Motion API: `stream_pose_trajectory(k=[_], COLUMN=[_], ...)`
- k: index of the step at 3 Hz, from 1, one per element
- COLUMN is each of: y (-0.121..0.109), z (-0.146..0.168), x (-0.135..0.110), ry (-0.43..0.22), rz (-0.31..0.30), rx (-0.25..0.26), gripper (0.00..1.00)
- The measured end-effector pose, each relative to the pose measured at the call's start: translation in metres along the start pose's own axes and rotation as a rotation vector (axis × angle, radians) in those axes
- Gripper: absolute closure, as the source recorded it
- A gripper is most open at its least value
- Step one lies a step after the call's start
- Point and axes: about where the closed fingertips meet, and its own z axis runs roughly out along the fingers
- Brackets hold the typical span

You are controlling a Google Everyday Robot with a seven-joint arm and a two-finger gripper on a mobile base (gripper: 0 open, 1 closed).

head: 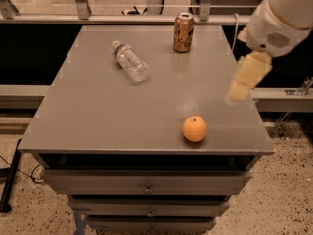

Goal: Place water bottle upright

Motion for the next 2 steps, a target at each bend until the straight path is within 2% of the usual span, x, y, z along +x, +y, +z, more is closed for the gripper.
stream_pose_trajectory(k=[1,2], y=[-0.038,-0.065], z=[0.034,0.063], x=[-0.050,-0.098], ry=[-0.042,-0.083], rz=[0.051,0.113], rx=[-0.017,-0.062], gripper=[0.00,0.00])
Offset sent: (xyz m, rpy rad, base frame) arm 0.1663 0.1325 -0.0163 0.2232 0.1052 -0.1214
